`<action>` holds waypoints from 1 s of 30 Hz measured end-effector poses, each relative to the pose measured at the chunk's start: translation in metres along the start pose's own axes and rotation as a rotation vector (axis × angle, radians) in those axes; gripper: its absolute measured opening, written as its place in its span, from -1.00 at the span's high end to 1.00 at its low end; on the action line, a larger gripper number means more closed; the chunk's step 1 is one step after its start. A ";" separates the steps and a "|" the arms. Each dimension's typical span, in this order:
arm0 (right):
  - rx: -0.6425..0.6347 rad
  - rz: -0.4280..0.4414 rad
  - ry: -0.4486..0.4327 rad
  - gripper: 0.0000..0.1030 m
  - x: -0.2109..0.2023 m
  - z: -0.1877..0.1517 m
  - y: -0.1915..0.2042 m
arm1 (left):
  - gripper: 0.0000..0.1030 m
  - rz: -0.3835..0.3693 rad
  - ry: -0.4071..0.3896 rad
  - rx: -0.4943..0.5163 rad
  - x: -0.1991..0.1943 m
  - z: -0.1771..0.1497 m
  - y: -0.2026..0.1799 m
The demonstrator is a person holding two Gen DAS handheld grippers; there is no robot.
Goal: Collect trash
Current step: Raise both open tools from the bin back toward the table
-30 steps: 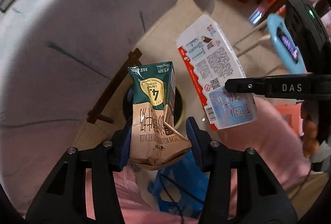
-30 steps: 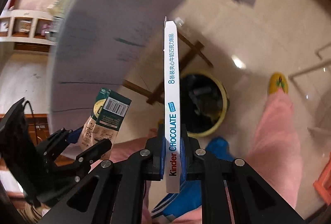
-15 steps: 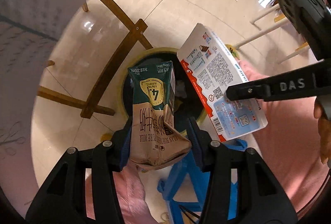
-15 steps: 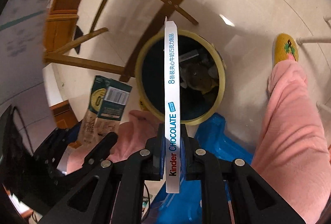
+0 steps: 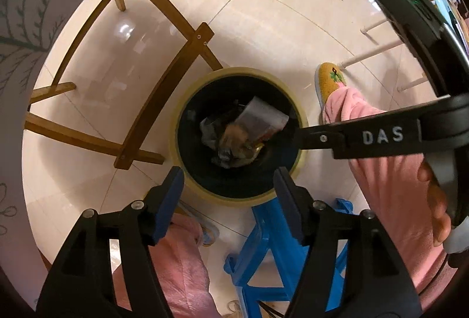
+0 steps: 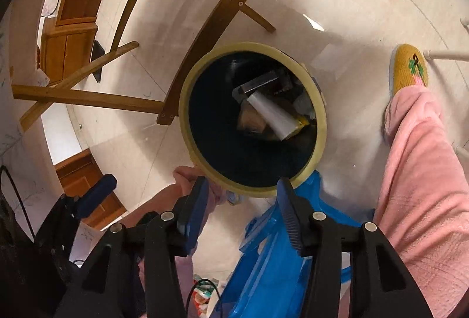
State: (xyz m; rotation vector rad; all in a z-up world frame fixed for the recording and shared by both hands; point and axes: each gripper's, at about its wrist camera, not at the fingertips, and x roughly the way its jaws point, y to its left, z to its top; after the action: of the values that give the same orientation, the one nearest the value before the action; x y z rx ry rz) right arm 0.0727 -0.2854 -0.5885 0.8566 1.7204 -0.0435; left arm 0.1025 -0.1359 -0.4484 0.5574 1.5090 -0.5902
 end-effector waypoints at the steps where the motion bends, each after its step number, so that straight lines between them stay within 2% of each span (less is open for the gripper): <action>1: -0.011 -0.008 -0.011 0.05 -0.002 -0.001 0.001 | -0.18 0.002 -0.005 -0.001 -0.001 0.000 0.000; 8: -0.085 -0.075 -0.090 0.05 -0.022 -0.013 -0.002 | -0.18 0.007 -0.034 0.017 -0.010 -0.002 -0.007; 17: -0.119 -0.115 -0.120 0.05 -0.051 -0.041 -0.005 | -0.18 0.010 -0.055 0.031 -0.041 -0.006 -0.020; 23: -0.130 -0.100 -0.166 0.04 -0.080 -0.072 0.001 | -0.18 0.004 -0.085 0.048 -0.076 -0.019 -0.031; 30: -0.150 -0.131 -0.235 0.04 -0.120 -0.107 0.018 | -0.18 0.022 -0.192 0.069 -0.136 -0.042 -0.047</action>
State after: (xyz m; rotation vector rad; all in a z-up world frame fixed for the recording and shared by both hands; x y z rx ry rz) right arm 0.0039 -0.2865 -0.4422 0.6021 1.5352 -0.0979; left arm 0.0433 -0.1411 -0.3112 0.5537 1.3039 -0.6621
